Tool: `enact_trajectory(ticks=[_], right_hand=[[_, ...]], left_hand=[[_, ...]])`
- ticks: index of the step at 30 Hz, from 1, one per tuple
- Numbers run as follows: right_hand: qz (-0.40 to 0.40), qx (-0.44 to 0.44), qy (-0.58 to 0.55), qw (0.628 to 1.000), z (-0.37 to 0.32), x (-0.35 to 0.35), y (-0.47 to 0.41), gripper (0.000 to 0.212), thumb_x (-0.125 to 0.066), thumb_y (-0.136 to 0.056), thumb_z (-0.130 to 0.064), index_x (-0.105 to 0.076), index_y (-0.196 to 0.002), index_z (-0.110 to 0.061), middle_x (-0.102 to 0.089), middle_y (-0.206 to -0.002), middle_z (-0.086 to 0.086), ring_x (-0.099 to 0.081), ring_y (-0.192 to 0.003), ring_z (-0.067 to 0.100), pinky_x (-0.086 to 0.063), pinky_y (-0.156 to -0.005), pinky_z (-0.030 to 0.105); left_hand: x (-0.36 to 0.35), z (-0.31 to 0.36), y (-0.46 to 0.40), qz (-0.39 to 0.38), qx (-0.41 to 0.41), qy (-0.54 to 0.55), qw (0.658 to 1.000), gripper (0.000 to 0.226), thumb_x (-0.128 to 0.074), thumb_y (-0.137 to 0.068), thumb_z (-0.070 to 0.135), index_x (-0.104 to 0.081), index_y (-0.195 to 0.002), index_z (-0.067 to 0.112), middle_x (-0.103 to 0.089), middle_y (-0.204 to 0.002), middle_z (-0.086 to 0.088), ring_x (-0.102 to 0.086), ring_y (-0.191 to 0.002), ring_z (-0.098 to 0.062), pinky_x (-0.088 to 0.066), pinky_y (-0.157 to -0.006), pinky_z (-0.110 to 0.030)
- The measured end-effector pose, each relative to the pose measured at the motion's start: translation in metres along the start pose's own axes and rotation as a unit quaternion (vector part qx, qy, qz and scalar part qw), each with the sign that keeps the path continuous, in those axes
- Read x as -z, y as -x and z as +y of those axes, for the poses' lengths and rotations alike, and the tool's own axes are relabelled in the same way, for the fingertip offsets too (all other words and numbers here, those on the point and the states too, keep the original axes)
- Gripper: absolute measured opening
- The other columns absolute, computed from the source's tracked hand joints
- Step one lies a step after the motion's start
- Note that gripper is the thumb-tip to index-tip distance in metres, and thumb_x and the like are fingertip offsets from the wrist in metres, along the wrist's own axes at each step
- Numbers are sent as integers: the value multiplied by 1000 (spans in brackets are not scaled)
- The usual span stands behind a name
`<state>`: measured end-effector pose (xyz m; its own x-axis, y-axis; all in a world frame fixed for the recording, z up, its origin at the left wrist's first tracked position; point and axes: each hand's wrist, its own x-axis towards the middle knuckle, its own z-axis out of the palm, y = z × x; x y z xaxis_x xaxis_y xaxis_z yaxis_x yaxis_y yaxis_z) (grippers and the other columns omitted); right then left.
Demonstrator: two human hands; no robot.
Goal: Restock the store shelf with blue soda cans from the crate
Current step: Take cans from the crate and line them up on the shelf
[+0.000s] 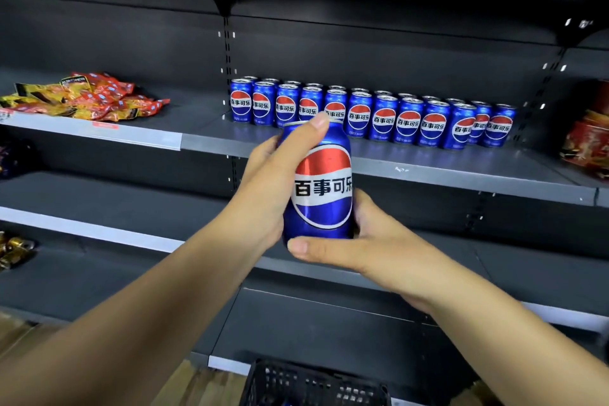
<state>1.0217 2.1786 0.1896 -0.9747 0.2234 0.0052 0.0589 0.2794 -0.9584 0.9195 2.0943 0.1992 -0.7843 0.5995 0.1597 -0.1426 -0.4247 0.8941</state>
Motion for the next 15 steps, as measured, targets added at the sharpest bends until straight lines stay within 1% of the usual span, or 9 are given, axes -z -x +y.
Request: enact_trajectory(ticks=[1,2,4,6,8,10,11,13,15], right_hand=[[-2,-4,-10,1000,-1,0,-1,60,-84,-66,-21,-52,-117,-24,-69,-109,-8,-65,-99,4,-52,-88,24],[-6,-3,-29,1000,-3,-1,-2,51,-82,-68,-14,-57,-112,-21,-71,-104,-6,-67,-95,5,-53,-84,22],[-7,1,-54,999,-4,-6,-5,38,-78,-70,-2,-64,-101,-18,-74,-95,-2,-69,-87,7,-54,-74,17],[17,-7,-58,998,0,-11,-9,40,-78,-68,1,-65,-102,-14,-74,-95,2,-70,-87,13,-55,-74,19],[51,-14,-70,996,7,-14,-13,43,-80,-66,3,-65,-105,-9,-74,-95,6,-70,-87,17,-57,-74,23],[82,-16,-77,994,14,-16,-15,44,-81,-64,3,-65,-104,-8,-74,-93,7,-71,-85,17,-56,-71,22],[95,-16,-72,993,16,-17,-16,44,-82,-63,2,-65,-103,-8,-74,-93,5,-70,-84,16,-56,-71,21],[116,-13,-59,991,22,-16,-16,44,-83,-62,0,-66,-101,-10,-74,-91,3,-70,-83,13,-56,-72,20],[129,-11,-39,991,25,-13,-17,42,-85,-62,-3,-67,-98,-14,-74,-91,1,-70,-84,12,-56,-75,21]], left_hand=[[4,0,-3,4,18,11,1000,70,-80,-57,47,-60,-114,12,-70,-89,-9,-69,-67,-21,-54,-59,-33],[7,-1,-6,0,31,18,999,64,-80,-56,47,-62,-108,15,-70,-86,-7,-69,-66,-21,-54,-59,-33],[13,-4,-11,-26,47,14,998,39,-80,-56,44,-69,-85,20,-70,-76,-5,-68,-63,-19,-54,-59,-32],[17,-8,-16,-56,53,-7,997,29,-76,-57,45,-73,-71,20,-71,-74,-5,-68,-64,-18,-55,-61,-31],[21,-13,-20,-85,55,-23,995,37,-76,-56,54,-75,-72,21,-73,-79,-5,-69,-70,-19,-57,-66,-32],[23,-15,-24,-100,61,-24,993,56,-76,-49,68,-76,-79,20,-73,-86,-7,-70,-78,-21,-58,-74,-35],[22,-16,-25,-94,67,-17,993,59,-66,-53,72,-75,-81,21,-74,-88,-7,-71,-81,-21,-58,-76,-36],[21,-19,-30,-68,81,-12,994,60,-44,-73,71,-72,-91,21,-74,-89,-4,-71,-82,-19,-56,-77,-35],[18,-23,-37,-37,101,-19,994,57,-39,-84,67,-68,-97,20,-75,-89,-2,-71,-82,-17,-54,-81,-36]])
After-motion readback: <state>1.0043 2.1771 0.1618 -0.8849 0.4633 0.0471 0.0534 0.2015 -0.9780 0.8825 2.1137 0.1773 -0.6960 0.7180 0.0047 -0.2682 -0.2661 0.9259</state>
